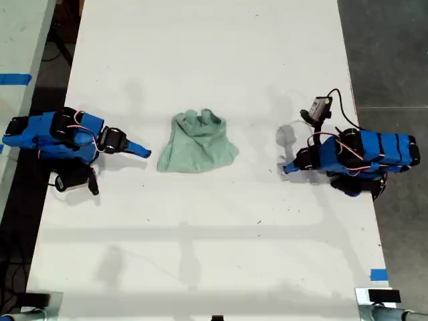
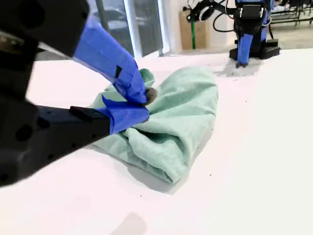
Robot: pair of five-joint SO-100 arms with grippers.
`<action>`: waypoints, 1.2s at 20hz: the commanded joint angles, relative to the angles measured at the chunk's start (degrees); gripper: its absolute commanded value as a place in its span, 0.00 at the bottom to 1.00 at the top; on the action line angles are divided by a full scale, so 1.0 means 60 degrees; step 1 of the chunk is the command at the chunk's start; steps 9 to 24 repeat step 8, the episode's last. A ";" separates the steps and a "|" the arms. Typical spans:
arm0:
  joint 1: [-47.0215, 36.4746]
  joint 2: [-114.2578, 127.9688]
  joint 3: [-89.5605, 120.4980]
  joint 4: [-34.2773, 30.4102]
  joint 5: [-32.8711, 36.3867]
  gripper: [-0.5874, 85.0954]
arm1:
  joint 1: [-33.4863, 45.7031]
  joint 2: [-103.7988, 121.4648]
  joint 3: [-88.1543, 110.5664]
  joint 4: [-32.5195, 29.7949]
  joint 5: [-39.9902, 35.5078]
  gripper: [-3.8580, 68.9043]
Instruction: Fold t shirt
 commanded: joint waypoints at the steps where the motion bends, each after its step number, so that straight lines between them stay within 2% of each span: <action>1: 0.0015 0.0073 0.0132 0.0015 -0.0161 0.01 | -0.0132 0.0103 0.0278 0.0132 0.0498 0.05; 24: 0.0044 0.0073 0.0132 0.0044 -0.0161 0.01 | -0.0161 0.0103 0.0278 0.0132 0.0410 0.05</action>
